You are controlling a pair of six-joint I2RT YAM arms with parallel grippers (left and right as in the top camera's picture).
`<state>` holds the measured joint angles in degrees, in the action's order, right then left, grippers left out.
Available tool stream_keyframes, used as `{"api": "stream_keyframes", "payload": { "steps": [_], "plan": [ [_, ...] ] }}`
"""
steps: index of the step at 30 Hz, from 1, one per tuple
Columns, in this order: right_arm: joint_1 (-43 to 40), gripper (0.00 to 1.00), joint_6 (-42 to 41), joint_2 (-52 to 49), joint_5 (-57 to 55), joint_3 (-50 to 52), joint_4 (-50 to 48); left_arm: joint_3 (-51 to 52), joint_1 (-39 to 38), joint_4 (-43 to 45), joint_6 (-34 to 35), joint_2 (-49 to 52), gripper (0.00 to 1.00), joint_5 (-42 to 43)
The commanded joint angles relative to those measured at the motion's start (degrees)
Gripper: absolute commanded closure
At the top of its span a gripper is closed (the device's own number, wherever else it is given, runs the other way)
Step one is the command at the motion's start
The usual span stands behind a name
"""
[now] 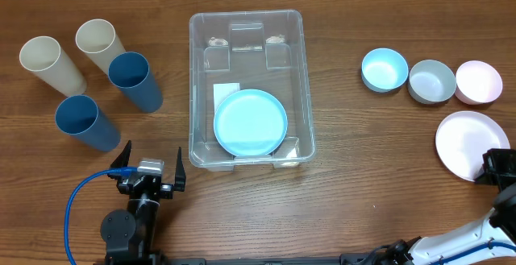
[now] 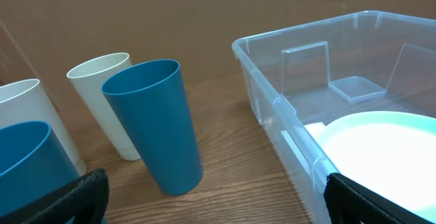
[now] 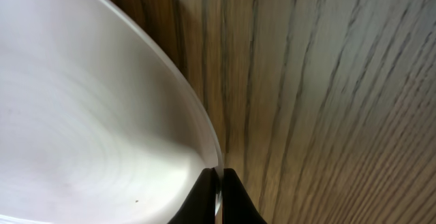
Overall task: Pack container
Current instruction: 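Grip the rim of the pink plate with the right gripper, then lift the pink plate and lower it onto the plates in the bin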
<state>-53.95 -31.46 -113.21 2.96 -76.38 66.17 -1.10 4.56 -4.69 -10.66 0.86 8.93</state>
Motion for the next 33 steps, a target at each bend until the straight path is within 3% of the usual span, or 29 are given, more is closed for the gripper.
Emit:
{"api": "stream_keyframes", "payload": {
  "steps": [1,11,23,29,33],
  "plan": [
    [0.3,0.96,-0.1,1.5,2.4,-1.2,1.4,0.3,0.4,0.0,0.6,-0.5,0.00,-0.1],
    [0.3,0.96,0.4,9.5,9.7,-10.1,7.9,0.3,0.4,0.1,0.6,-0.5,0.00,-0.1],
    [0.3,0.96,1.6,16.6,15.7,-10.4,10.3,0.3,0.4,0.0,0.6,-0.5,0.00,-0.1],
    [0.6,0.96,7.7,19.5,29.8,-10.4,9.9,0.3,0.4,0.0,0.6,-0.5,0.00,-0.1],
    [4.2,0.96,9.4,22.4,33.4,-10.4,9.6,0.3,0.4,0.0,0.6,-0.5,0.00,-0.1]
  ]
}}
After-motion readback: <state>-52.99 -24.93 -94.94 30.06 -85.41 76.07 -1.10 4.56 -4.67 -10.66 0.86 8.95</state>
